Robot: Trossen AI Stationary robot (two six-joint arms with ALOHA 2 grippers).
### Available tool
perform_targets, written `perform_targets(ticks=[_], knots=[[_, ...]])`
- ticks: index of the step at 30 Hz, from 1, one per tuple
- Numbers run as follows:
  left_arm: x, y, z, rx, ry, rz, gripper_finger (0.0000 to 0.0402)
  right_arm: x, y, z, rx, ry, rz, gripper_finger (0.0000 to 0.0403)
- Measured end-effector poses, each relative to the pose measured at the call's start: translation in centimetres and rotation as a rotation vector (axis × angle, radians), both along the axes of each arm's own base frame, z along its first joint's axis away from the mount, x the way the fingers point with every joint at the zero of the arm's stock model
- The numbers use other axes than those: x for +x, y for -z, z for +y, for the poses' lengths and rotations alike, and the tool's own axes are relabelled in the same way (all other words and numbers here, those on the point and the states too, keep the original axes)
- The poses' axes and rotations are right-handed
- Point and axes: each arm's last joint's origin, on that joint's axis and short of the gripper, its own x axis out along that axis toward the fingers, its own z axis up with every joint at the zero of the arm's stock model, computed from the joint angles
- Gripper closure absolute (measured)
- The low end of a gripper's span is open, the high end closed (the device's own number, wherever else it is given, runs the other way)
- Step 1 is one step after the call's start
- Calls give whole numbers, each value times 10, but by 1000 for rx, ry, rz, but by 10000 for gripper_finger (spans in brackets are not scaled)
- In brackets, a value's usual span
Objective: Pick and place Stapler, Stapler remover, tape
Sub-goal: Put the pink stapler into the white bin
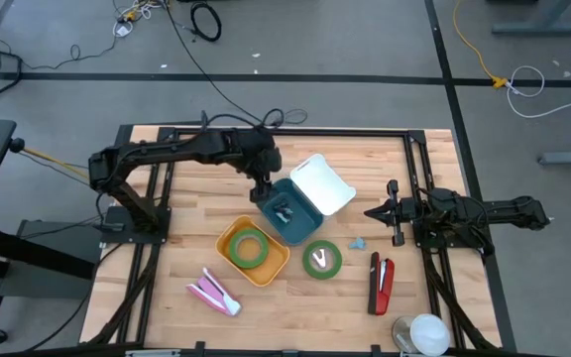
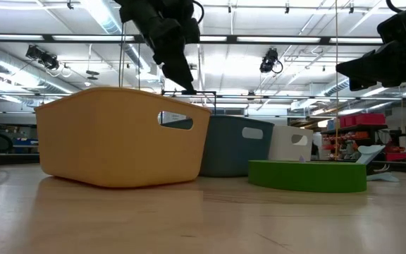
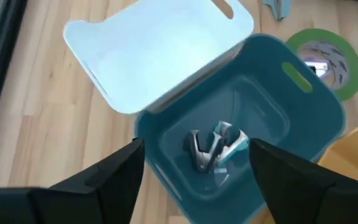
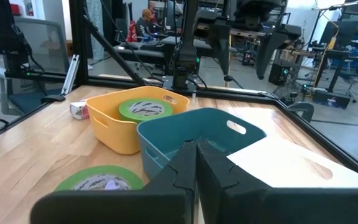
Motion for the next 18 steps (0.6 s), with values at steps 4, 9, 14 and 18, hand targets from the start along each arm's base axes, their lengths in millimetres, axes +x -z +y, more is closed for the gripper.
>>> perform_targets(ticks=[4, 9, 14, 18], knots=[[-2, 0, 6, 3, -21, 0, 141, 0, 0, 0, 0, 0, 0, 390], [-5, 3, 12, 0, -40, 9, 175, 0, 0, 0, 0, 0, 0, 390], [-7, 4, 14, -6, -46, 27, 208, 0, 0, 0, 0, 0, 0, 390], [-7, 4, 14, -6, -45, 27, 231, 0, 0, 0, 0, 0, 0, 390]])
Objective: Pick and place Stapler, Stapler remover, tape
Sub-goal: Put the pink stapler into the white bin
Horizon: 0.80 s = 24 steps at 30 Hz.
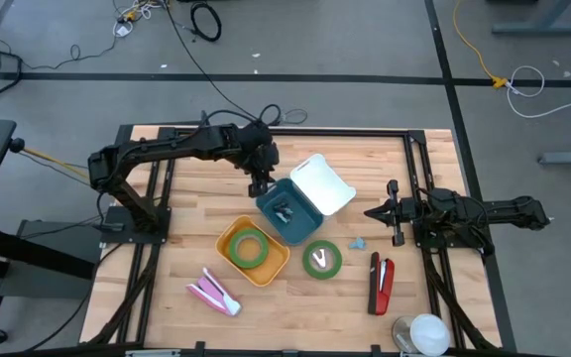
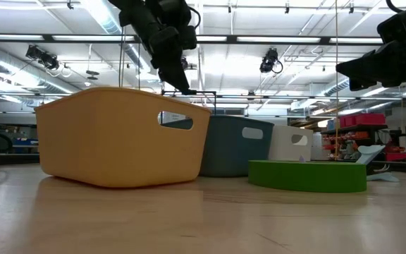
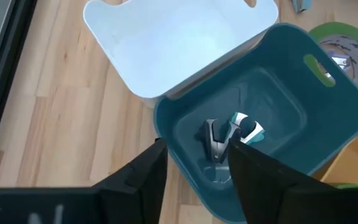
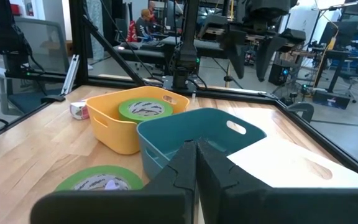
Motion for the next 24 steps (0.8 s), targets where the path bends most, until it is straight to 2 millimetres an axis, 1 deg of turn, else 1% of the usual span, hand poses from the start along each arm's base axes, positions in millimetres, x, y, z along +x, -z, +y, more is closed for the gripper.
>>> perform_targets(ticks=[14, 24], knots=[[-2, -2, -1, 0, 0, -2, 286, 0, 0, 0, 0, 0, 0, 390], [-16, -26, -7, 25, 3, -71, 324, 0, 0, 0, 0, 0, 0, 390]])
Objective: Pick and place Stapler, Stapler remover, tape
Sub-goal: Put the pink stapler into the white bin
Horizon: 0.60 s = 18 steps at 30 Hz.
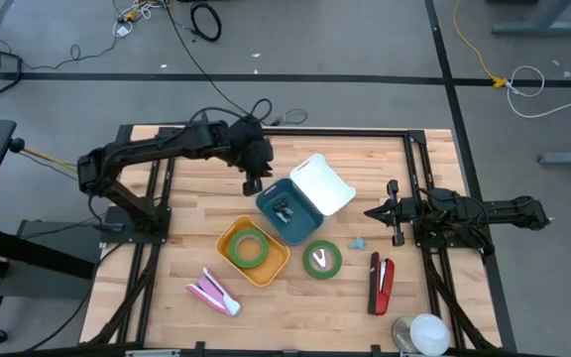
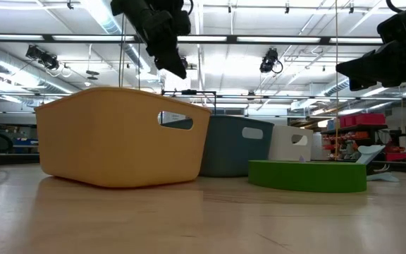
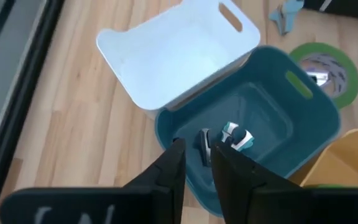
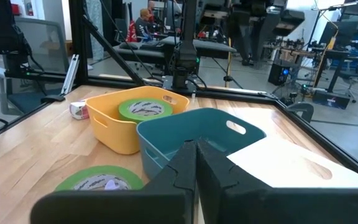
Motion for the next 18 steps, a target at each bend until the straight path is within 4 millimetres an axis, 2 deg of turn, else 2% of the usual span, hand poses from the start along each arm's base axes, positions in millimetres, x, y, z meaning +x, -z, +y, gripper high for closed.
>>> perform_targets(ticks=[10, 18], knots=[[-10, -14, -3, 22, -9, -36, 361, 0, 0, 0, 0, 0, 0, 390], [-10, -14, -3, 23, -9, -36, 376, 0, 0, 0, 0, 0, 0, 390]])
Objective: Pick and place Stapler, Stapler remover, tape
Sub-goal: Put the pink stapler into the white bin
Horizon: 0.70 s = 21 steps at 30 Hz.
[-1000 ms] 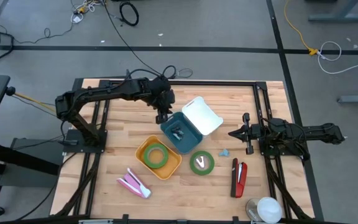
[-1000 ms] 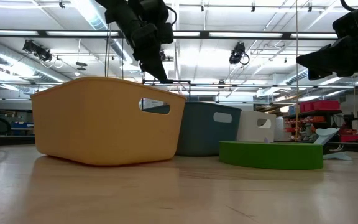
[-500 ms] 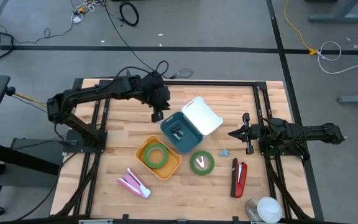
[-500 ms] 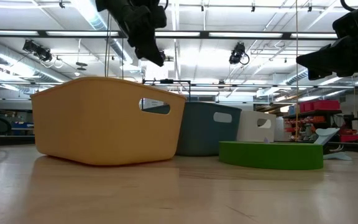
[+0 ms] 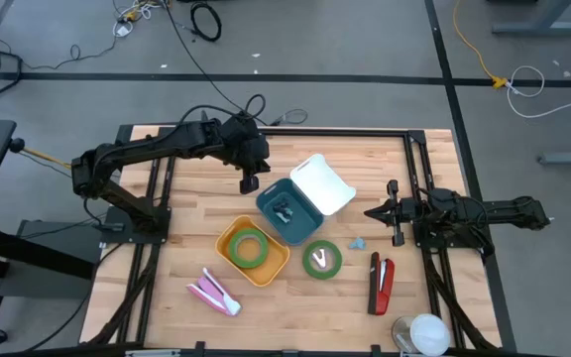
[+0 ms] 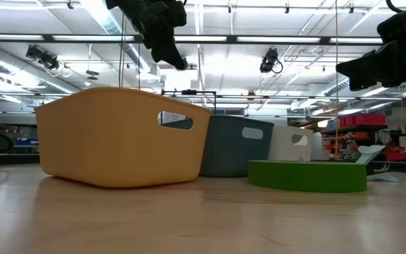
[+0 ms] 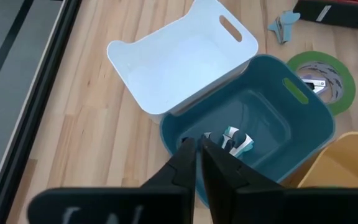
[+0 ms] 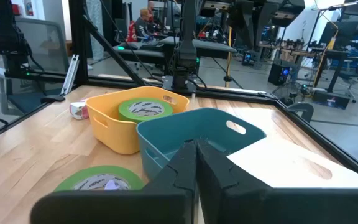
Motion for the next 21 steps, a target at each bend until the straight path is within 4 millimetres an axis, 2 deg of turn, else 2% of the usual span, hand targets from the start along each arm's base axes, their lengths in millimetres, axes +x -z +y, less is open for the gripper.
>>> perform_targets(ticks=[10, 21], knots=[[0, 0, 0, 0, 1, 0, 397, 0, 0, 0, 0, 0, 0, 390], [-3, 2, -2, -25, 11, 35, 399, 0, 0, 0, 0, 0, 0, 390]])
